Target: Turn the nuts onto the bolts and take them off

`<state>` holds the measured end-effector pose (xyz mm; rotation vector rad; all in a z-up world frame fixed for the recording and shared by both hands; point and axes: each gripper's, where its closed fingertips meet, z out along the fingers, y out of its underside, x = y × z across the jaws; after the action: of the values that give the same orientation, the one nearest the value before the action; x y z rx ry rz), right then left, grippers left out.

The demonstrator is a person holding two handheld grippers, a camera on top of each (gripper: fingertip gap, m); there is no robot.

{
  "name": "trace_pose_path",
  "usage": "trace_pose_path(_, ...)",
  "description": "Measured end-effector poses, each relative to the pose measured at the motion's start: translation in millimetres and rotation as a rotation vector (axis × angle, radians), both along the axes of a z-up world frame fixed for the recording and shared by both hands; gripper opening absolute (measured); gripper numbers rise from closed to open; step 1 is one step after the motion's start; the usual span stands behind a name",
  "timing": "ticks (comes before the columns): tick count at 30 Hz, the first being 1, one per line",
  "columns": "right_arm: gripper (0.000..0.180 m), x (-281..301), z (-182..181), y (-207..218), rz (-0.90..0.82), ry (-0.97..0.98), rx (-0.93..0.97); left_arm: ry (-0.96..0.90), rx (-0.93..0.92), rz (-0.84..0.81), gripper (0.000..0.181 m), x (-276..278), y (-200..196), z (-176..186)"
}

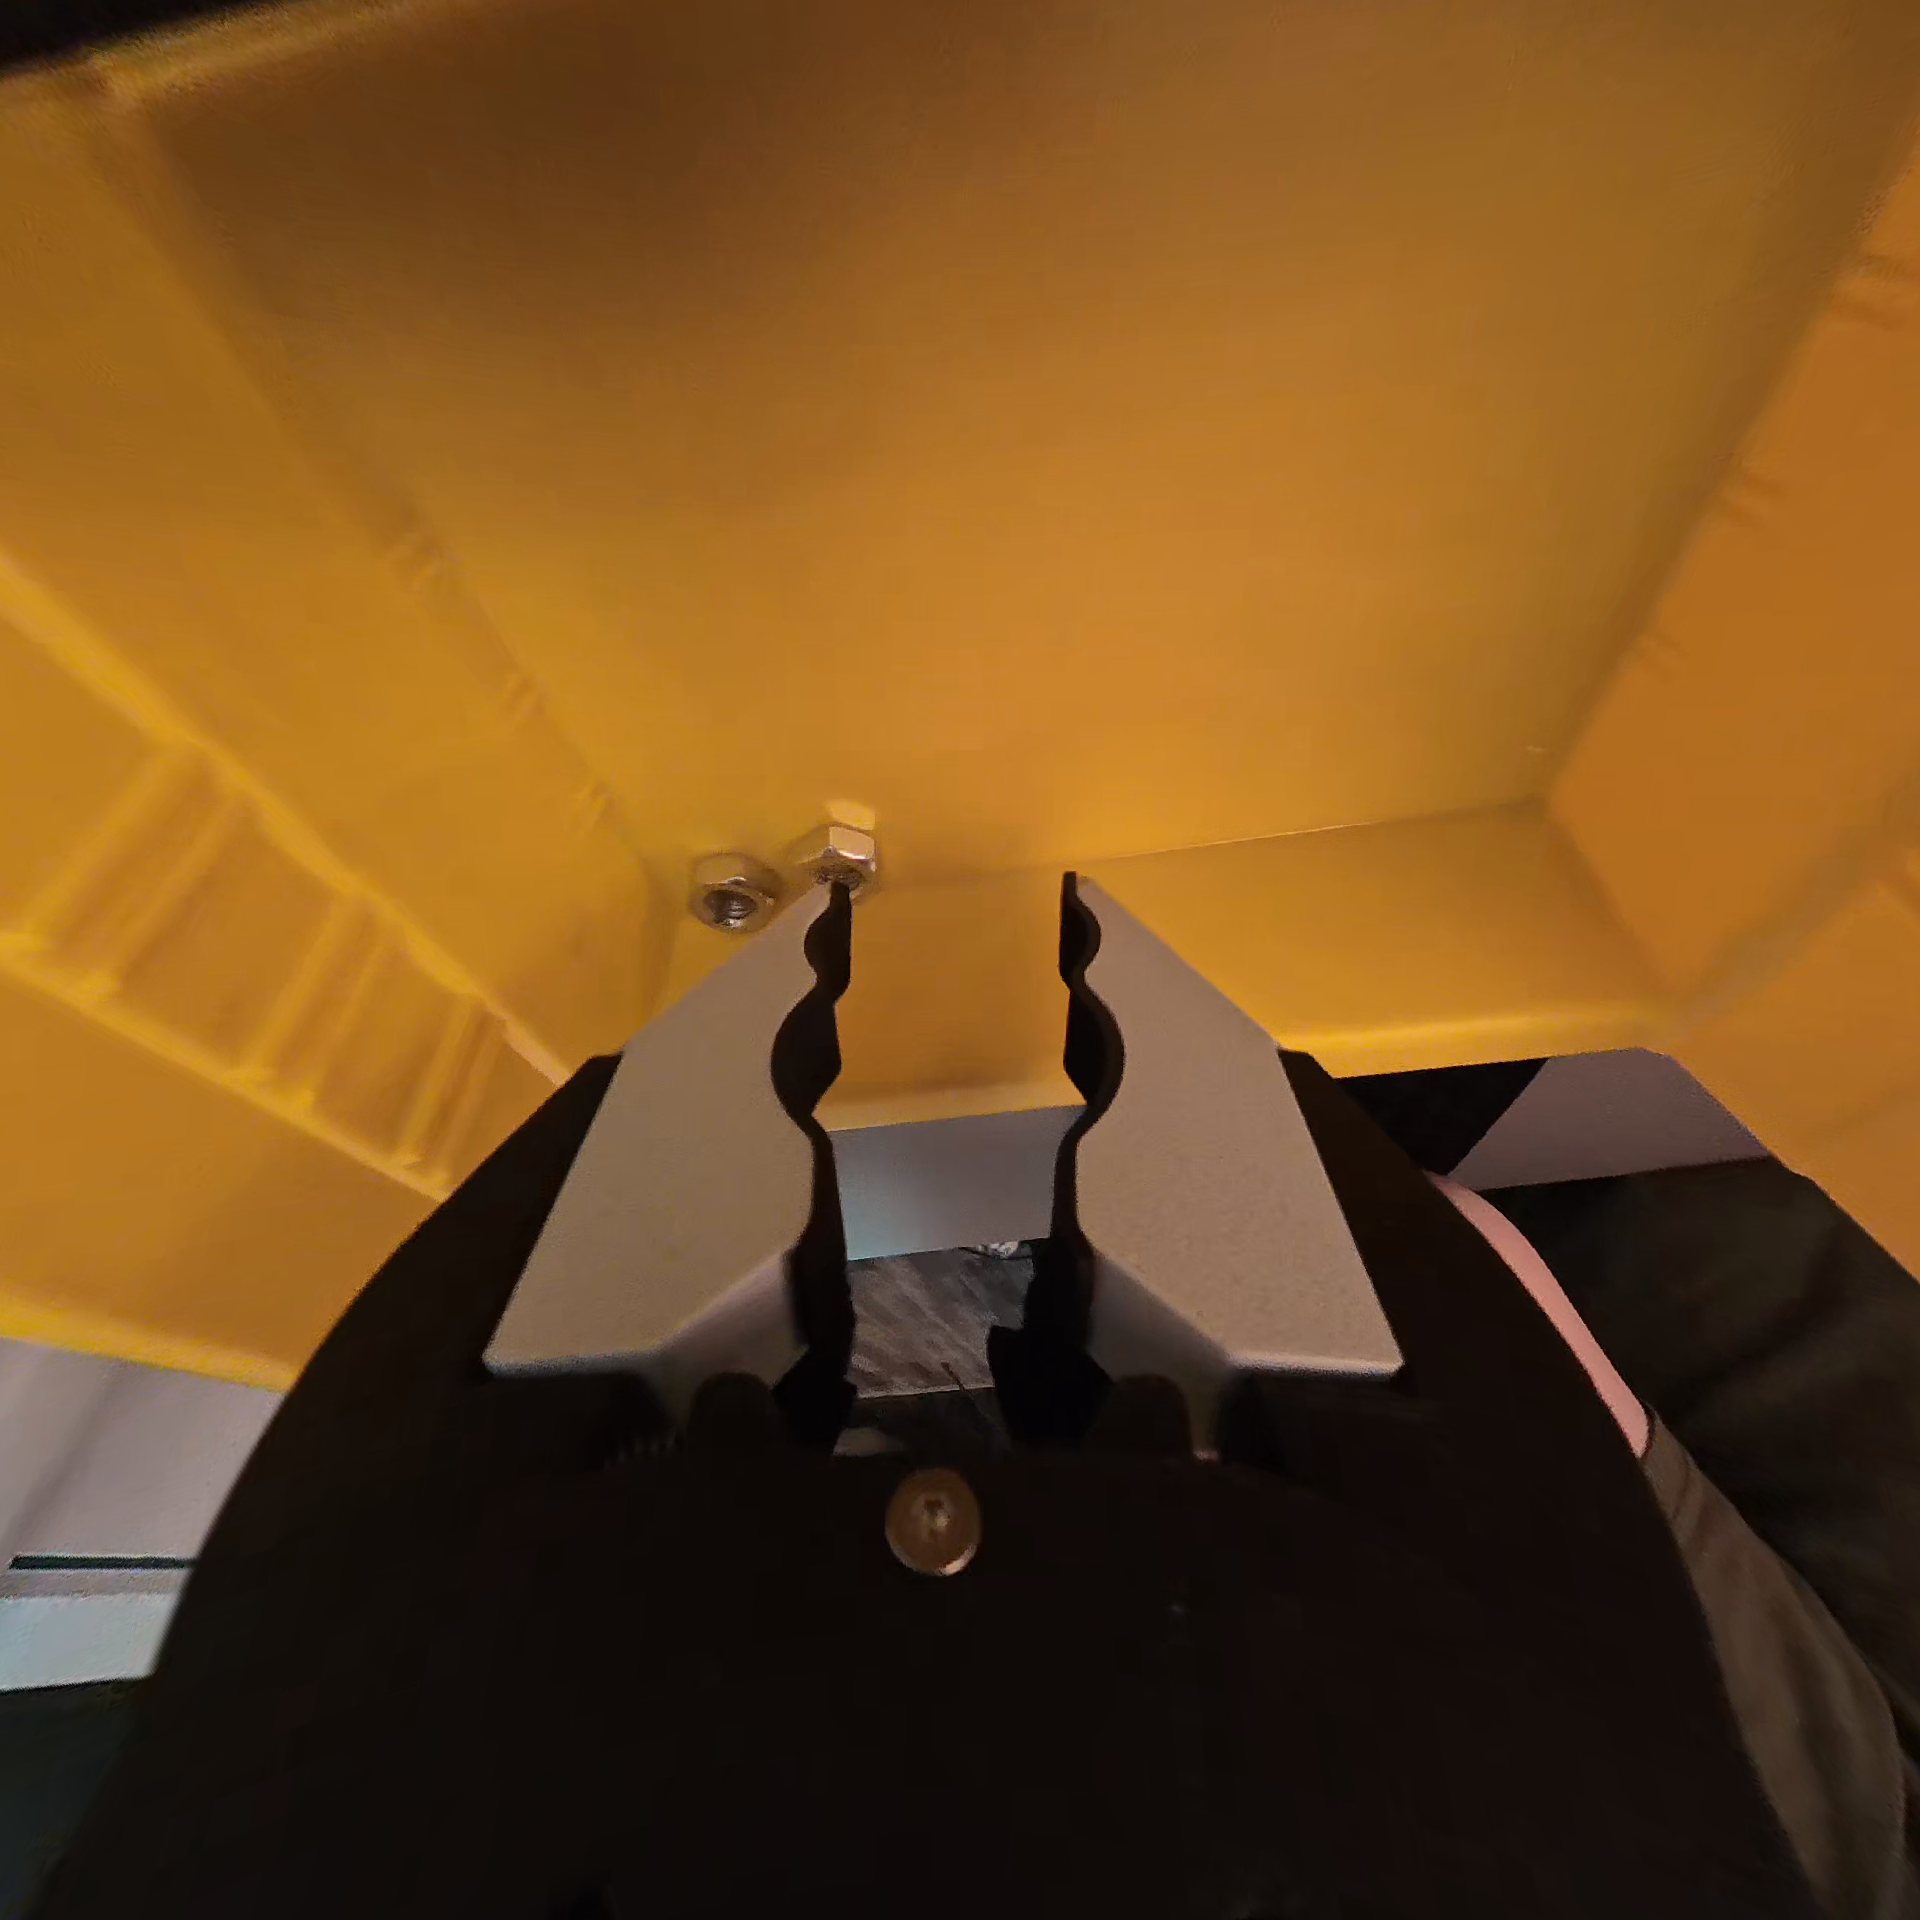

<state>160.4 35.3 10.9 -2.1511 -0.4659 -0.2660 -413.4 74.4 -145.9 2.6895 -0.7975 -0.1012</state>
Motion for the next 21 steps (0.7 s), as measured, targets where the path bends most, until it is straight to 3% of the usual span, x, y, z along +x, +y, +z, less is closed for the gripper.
trace_pose_path(8, 0.045, -6, 2, -1, 0.018, -0.015, 0.0, 0.006, -0.056, 0.031, 0.036, -7, -5, -9)
trace_pose_path(21, 0.045, -6, -1, -2, 0.025, -0.022, -0.016, 0.07, -0.045, -0.045, 0.009, -20, 1, -12)
